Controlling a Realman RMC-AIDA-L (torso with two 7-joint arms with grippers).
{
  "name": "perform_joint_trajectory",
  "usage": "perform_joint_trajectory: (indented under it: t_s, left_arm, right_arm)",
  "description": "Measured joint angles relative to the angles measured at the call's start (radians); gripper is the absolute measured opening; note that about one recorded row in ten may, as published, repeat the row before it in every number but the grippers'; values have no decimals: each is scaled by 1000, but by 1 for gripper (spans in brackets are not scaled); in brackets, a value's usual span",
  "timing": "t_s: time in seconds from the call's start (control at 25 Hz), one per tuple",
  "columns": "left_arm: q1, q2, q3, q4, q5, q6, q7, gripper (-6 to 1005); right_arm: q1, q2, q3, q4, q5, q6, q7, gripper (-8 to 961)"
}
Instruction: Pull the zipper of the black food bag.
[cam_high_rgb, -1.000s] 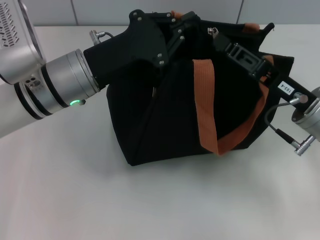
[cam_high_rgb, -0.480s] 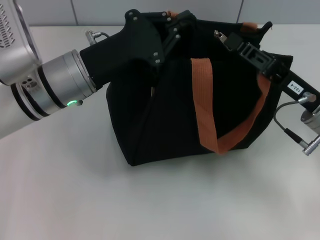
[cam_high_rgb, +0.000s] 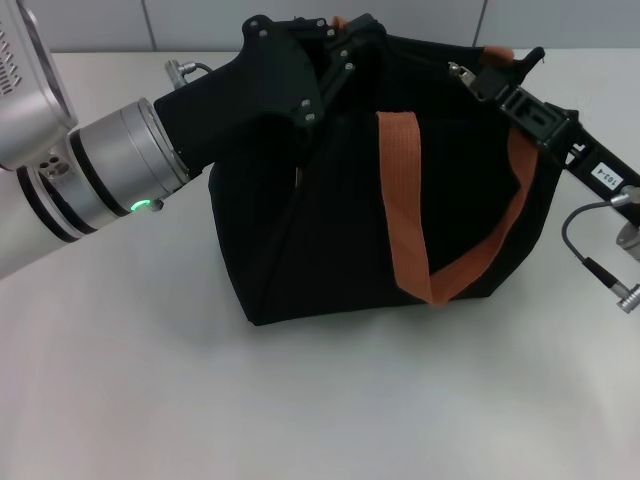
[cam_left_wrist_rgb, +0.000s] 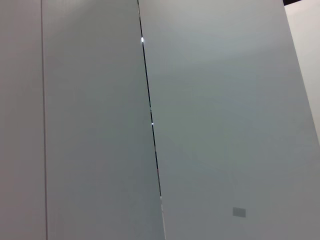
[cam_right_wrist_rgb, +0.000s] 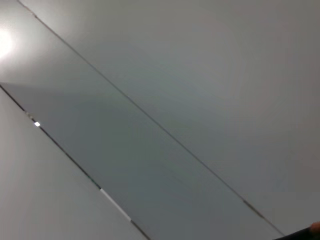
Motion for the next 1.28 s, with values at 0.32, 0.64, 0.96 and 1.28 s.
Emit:
perform_joint_trajectory:
  t_s: [0.32,0.64,0.96,1.28]
  left_arm:
    - [0,0,0,0,-2,0,0,58]
    - [0,0,0,0,-2,0,0,59]
    - [1,0,0,0,-3,-2,0,59]
    - [7,0,0,-1,-4,-18,0,60]
  right_arm:
    - [-53,-2,55,-20,1,13,1,53]
    - [-83,-2,87,-29,1,2,-2,68]
    - [-96,5,140,16,4,-62,-212,82]
    - [-130,4,180,31,17,-119,-272,274]
